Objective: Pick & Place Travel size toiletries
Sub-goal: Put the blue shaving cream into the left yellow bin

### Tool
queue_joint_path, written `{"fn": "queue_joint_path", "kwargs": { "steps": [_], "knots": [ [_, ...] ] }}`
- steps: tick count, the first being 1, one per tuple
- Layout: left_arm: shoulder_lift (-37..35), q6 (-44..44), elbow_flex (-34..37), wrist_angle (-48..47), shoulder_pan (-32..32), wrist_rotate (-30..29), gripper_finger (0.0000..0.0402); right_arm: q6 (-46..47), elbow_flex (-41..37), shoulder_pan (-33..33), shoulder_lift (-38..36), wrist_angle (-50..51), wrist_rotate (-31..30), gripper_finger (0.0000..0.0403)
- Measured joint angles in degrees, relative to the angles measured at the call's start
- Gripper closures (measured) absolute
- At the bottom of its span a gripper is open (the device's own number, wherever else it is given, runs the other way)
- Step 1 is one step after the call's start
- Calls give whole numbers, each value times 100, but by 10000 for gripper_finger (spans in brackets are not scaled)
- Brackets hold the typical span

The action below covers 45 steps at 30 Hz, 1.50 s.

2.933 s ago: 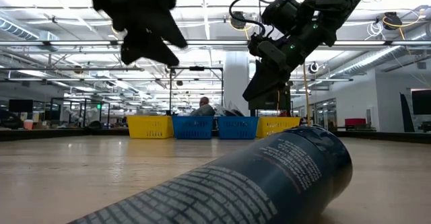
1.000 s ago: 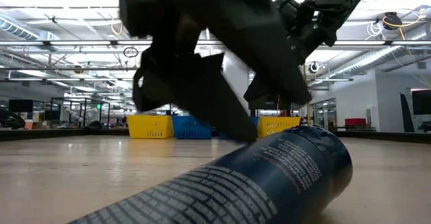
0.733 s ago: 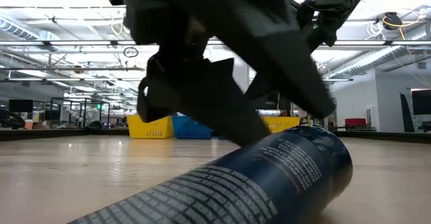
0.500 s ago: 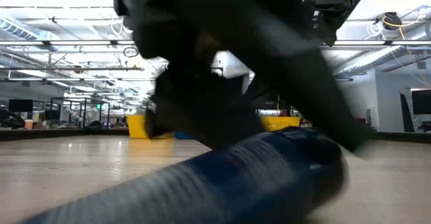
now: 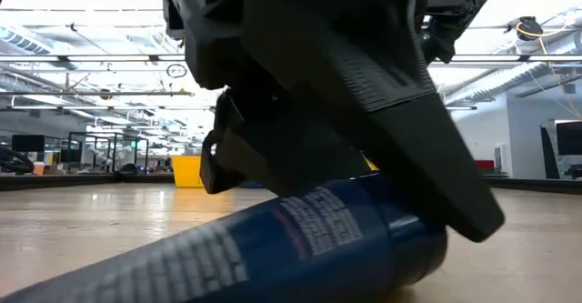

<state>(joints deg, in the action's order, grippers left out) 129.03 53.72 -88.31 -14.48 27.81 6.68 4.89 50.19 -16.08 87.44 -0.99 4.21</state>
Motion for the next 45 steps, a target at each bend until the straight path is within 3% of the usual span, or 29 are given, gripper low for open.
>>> {"fn": "queue_joint_path", "kwargs": {
  "steps": [4,14,22,36,45],
  "knots": [
    [-15,-203,8,-34,-40,184,302,0,0,0,0,-2,0,296],
    [-358,-898,57,-750,-232,-103,302,0,1,0,0,12,7,296],
    [-1379,-1193,54,-2269,-353,-1491,302,0,2,0,0,-3,-6,296],
    [-2594,-1268,54,-4142,-721,-3388,302,0,2,0,0,-1,7,296],
    [-3227,-1507,45,-4744,-1197,-4145,302,37,2,7,0,-6,9,296]
  ]
}}
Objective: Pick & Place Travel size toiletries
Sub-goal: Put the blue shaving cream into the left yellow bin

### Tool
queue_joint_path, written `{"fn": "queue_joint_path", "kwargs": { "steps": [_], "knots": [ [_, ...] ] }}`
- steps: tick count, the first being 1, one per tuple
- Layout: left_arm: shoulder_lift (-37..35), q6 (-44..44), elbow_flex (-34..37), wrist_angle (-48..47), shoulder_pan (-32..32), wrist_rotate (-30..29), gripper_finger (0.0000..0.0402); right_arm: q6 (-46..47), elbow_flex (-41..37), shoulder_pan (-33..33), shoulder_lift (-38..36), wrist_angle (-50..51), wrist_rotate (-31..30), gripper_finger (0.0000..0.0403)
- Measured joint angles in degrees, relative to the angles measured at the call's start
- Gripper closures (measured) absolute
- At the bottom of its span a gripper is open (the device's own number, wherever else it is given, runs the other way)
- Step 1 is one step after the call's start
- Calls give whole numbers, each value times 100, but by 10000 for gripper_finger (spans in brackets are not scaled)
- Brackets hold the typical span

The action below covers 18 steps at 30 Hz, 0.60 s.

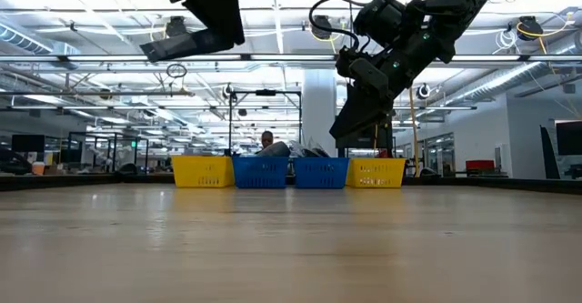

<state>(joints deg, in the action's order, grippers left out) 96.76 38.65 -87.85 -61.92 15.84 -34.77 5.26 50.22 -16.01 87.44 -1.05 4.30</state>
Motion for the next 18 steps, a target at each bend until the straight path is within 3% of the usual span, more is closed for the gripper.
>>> {"fn": "queue_joint_path", "kwargs": {
  "steps": [11,18],
  "knots": [
    [-298,-536,0,-635,-1012,-298,302,4,0,0,0,1,1,296],
    [-296,-1105,0,-612,-1982,-109,302,4,0,0,0,2,4,296]
  ]
}}
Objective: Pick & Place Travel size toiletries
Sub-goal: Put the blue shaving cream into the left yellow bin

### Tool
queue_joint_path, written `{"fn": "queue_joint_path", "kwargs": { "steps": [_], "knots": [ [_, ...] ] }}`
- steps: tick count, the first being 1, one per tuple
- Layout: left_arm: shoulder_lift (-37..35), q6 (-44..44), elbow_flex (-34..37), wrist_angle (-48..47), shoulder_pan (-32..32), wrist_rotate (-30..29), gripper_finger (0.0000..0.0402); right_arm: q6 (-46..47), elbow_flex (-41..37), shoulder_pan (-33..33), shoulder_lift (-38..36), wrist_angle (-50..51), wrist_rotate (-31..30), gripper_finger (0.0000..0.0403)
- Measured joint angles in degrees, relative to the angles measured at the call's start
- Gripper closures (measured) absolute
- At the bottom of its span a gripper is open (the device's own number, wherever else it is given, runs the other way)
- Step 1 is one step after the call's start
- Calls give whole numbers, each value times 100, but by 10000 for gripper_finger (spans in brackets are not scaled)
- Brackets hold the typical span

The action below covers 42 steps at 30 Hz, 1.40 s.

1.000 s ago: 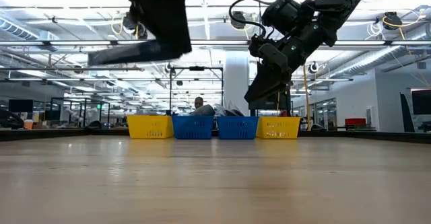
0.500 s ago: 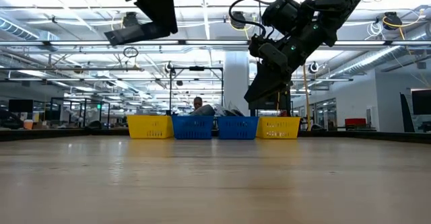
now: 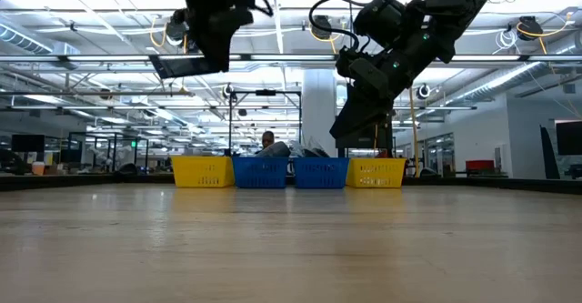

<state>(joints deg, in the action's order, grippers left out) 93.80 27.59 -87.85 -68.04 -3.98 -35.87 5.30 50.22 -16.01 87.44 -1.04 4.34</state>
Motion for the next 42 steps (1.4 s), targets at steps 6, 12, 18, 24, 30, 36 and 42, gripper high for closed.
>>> {"fn": "queue_joint_path", "kwargs": {
  "steps": [6,12,18,24,30,36,42],
  "knots": [
    [0,-457,0,127,-741,92,302,0,0,0,0,0,0,296],
    [1,-1027,181,878,-1443,519,302,0,0,0,0,-29,0,296],
    [2,-1417,615,1788,-2036,828,302,-2,2,0,0,-70,0,296],
    [2,-1609,1092,2669,-2480,1012,302,-13,2,0,0,-94,0,296],
    [2,-1590,1610,3562,-2892,1357,302,-17,2,0,0,-92,0,296],
    [2,-1491,1991,4050,-3102,1540,302,-17,2,0,0,-91,0,296],
    [4,-1381,2291,4723,-3141,1638,302,-15,2,0,0,-92,0,296]
  ]
}}
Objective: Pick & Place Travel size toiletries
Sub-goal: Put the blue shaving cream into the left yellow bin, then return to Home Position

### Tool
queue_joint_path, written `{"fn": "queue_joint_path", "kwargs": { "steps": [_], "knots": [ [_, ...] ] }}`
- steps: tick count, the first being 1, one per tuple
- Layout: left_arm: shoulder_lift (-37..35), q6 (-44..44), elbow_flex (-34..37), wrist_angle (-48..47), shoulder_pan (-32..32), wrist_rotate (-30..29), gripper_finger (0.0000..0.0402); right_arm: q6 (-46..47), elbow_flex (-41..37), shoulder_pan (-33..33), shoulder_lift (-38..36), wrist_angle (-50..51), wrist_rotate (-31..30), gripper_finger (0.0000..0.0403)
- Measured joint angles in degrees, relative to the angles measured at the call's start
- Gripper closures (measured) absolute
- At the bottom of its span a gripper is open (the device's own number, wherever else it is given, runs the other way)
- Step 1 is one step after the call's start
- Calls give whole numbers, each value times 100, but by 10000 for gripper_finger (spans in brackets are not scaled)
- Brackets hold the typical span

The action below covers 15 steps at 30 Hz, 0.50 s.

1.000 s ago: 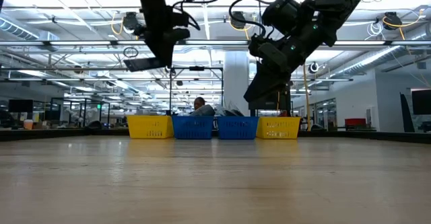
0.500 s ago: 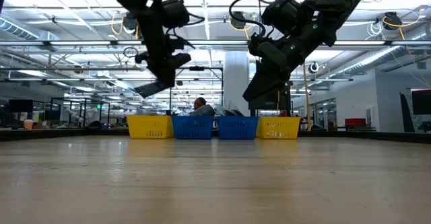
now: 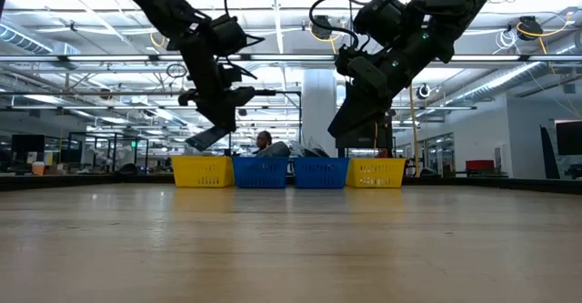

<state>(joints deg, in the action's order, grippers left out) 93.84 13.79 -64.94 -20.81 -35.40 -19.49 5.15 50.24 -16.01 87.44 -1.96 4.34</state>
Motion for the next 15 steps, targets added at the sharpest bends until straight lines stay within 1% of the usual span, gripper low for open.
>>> {"fn": "queue_joint_path", "kwargs": {
  "steps": [3,4,8,10,12,15],
  "knots": [
    [0,6,90,149,-7,-4,298,13,0,2,0,2,1,296],
    [0,30,102,148,-7,-10,286,13,0,8,0,2,0,296],
    [0,185,111,139,-4,-179,204,15,0,17,0,0,0,296],
    [0,198,113,137,-4,-201,172,15,0,17,0,2,0,296],
    [0,200,113,146,-4,-205,149,15,0,17,0,2,0,296],
    [0,188,113,142,-4,-172,130,15,0,17,0,2,0,296]
  ]
}}
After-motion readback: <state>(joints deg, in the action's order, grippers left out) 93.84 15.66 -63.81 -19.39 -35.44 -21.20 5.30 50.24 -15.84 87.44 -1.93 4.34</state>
